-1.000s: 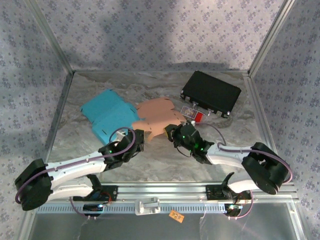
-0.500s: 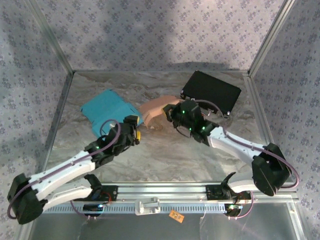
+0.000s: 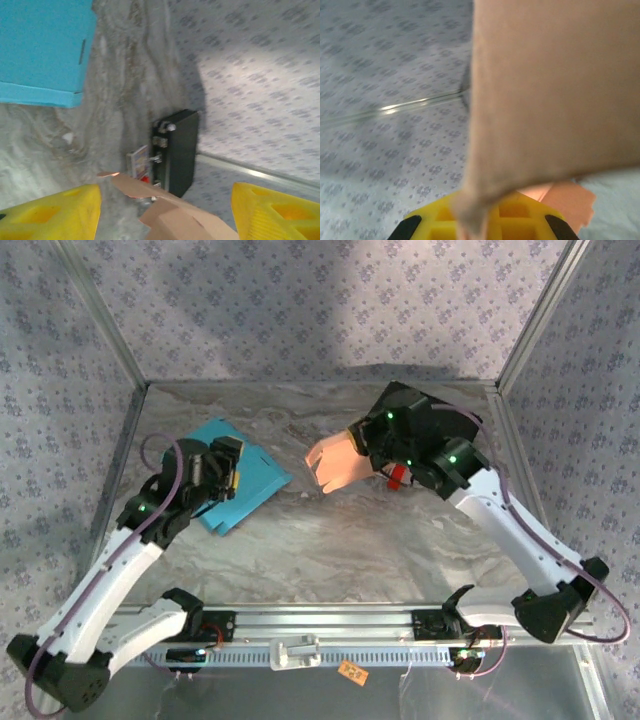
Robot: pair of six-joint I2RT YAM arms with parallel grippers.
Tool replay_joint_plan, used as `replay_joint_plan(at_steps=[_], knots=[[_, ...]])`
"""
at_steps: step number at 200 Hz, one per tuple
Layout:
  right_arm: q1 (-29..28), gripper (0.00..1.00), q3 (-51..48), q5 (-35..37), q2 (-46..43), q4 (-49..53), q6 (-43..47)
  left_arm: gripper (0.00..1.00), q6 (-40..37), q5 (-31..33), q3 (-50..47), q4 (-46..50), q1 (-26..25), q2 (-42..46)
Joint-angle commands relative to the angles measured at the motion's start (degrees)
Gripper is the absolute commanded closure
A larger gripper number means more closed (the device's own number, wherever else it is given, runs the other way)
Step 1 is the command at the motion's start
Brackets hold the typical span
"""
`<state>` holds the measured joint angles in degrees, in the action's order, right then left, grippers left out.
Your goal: Fold the paper box
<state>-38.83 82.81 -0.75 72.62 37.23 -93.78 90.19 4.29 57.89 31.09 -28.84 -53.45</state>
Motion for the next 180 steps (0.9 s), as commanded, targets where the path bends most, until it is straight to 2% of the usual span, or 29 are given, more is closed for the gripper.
replay_joint_plan(at_steps=[1,30,66,89,141,180], knots=[[-2.7,1.0,1.4,3.3,-2.6,20.2,-13.3,0.31,-5.6,-7.0,2.7,4.4,0.7,-3.4],[-2.8,1.0,-0.2,1.5,2.4,15.9,-20.5,0.31,-8.0,-12.4,4.6,3.3,0.8,-8.0],[1.7,1.0,10.7,-0.4,17.4,14.0,-17.0,0.3,-12.8,-17.2,9.9,1.7,0.8,-13.6],[3.3,1.0,13.0,-2.4,23.3,10.7,-15.2,0.3,-15.4,-19.2,14.1,-0.7,0.8,-17.8],[4.6,1.0,12.4,-3.9,27.8,6.1,-14.0,0.32,-22.0,-20.9,22.2,-0.2,0.8,-28.1],[4.5,1.0,9.6,-4.0,26.6,4.8,-14.7,0.33,-19.5,-23.2,22.1,-3.0,-0.5,-32.8]])
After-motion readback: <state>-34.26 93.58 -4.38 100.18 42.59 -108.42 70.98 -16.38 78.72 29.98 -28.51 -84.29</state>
